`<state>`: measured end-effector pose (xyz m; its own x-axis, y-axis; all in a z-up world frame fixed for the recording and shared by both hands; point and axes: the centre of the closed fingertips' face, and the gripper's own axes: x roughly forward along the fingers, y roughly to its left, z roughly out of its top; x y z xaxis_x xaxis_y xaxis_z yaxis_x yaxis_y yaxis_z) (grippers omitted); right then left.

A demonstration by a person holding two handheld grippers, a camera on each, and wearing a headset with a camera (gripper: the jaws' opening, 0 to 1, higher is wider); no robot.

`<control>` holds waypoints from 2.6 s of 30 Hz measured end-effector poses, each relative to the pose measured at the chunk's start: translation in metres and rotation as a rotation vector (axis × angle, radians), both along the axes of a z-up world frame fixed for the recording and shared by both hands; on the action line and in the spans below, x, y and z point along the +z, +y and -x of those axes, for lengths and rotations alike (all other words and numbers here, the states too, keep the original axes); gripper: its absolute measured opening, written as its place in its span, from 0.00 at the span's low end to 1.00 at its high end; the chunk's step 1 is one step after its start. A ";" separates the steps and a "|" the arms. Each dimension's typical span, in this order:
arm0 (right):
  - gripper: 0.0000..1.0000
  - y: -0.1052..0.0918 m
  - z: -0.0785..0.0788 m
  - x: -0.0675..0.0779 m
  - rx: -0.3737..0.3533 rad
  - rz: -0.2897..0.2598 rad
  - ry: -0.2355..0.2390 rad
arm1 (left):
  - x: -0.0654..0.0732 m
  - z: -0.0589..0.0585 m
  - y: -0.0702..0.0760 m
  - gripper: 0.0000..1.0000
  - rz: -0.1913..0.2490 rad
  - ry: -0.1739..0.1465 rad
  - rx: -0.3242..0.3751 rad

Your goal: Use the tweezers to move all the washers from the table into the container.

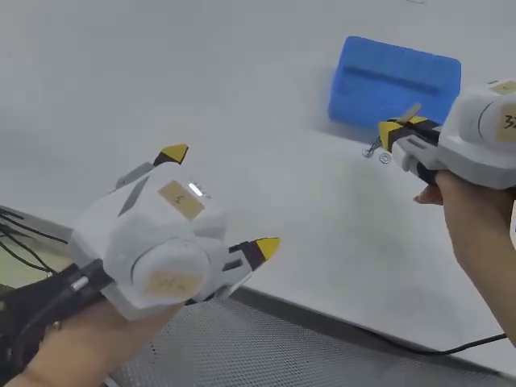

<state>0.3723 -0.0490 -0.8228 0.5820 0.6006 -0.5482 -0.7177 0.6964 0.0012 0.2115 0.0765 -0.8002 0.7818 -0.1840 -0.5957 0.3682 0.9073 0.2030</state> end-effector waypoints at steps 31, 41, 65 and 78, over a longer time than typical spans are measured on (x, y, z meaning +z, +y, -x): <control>0.02 -0.004 -0.003 0.044 -0.032 -0.085 -0.008 | 0.007 -0.001 -0.004 0.92 0.043 -0.029 -0.008; 0.02 -0.004 -0.014 0.064 -0.023 -0.082 -0.054 | 0.006 -0.001 -0.005 0.93 0.037 -0.027 -0.009; 0.02 0.011 -0.052 0.014 -0.008 0.044 -0.036 | 0.002 0.001 -0.003 0.91 0.013 -0.005 -0.005; 0.02 0.005 -0.058 0.007 -0.045 0.020 -0.006 | -0.002 0.001 -0.001 0.90 0.001 0.011 -0.002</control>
